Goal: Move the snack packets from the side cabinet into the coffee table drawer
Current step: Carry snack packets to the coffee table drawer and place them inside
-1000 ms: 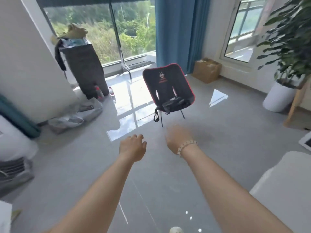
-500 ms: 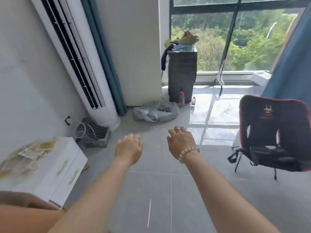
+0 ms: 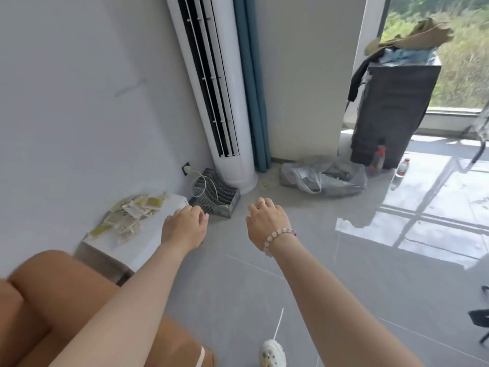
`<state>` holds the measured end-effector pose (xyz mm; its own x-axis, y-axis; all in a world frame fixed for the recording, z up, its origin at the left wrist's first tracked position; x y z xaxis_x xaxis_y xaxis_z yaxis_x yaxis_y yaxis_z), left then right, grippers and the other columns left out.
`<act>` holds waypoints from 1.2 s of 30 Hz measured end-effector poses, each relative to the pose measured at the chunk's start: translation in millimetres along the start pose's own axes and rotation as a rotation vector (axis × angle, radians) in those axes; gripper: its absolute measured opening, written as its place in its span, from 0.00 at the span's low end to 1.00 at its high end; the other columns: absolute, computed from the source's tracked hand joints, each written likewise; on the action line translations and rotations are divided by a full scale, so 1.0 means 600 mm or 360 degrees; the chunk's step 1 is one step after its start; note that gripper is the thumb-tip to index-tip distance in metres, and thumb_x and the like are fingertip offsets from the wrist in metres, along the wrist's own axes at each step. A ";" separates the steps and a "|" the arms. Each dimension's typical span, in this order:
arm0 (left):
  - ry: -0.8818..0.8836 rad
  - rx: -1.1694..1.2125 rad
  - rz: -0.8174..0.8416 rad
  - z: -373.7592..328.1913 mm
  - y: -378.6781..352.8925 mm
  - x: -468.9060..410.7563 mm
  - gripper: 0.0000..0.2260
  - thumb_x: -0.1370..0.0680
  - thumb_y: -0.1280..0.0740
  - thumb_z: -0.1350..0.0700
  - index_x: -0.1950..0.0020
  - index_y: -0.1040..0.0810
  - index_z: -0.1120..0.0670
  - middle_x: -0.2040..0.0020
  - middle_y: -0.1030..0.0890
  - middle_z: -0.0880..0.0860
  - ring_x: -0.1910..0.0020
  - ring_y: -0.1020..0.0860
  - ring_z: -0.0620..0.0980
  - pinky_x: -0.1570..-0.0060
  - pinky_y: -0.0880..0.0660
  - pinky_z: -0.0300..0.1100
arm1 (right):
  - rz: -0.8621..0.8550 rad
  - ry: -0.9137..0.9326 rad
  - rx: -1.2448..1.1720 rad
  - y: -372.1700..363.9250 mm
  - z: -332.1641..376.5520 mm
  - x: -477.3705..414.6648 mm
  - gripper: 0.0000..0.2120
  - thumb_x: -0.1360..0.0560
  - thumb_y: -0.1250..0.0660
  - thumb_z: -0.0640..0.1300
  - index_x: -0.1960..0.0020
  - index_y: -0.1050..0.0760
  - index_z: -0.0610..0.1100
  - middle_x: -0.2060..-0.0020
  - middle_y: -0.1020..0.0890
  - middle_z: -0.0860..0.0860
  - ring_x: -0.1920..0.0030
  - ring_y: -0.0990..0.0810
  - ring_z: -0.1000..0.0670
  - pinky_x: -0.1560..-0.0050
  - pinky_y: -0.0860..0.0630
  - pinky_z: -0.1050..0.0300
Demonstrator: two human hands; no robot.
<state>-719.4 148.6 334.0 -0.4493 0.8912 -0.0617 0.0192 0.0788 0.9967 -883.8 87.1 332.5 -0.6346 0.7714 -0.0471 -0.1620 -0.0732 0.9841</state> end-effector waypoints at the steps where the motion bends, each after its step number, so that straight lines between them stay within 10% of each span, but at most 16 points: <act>1: -0.0013 -0.0007 0.0000 0.002 -0.007 -0.015 0.15 0.18 0.47 0.49 0.44 0.24 0.54 0.43 0.23 0.53 0.42 0.26 0.54 0.46 0.31 0.47 | -0.0007 0.0016 0.0004 -0.002 0.000 -0.021 0.16 0.18 0.50 0.46 0.36 0.32 0.41 0.37 0.30 0.44 0.36 0.33 0.45 0.38 0.34 0.51; 36: 0.0723 0.0039 0.0051 0.201 -0.078 -0.642 0.18 0.17 0.49 0.49 0.37 0.27 0.56 0.40 0.24 0.55 0.40 0.25 0.56 0.48 0.28 0.47 | 0.0082 0.0629 0.0188 -0.031 0.050 -0.839 0.20 0.18 0.49 0.49 0.31 0.36 0.39 0.34 0.32 0.44 0.33 0.35 0.45 0.37 0.35 0.52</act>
<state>-439.5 -144.7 304.6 -0.7945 0.6073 0.0040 0.0582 0.0696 0.9959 -538.5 -280.6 343.1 -0.8847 0.4646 -0.0369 -0.0493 -0.0145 0.9987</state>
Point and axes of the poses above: each hand's wrist, its own x-axis away from the middle knuckle, its own y-axis out of the back of the hand, z = x × y, the point moved 5 cm from there along -x, towards the middle knuckle
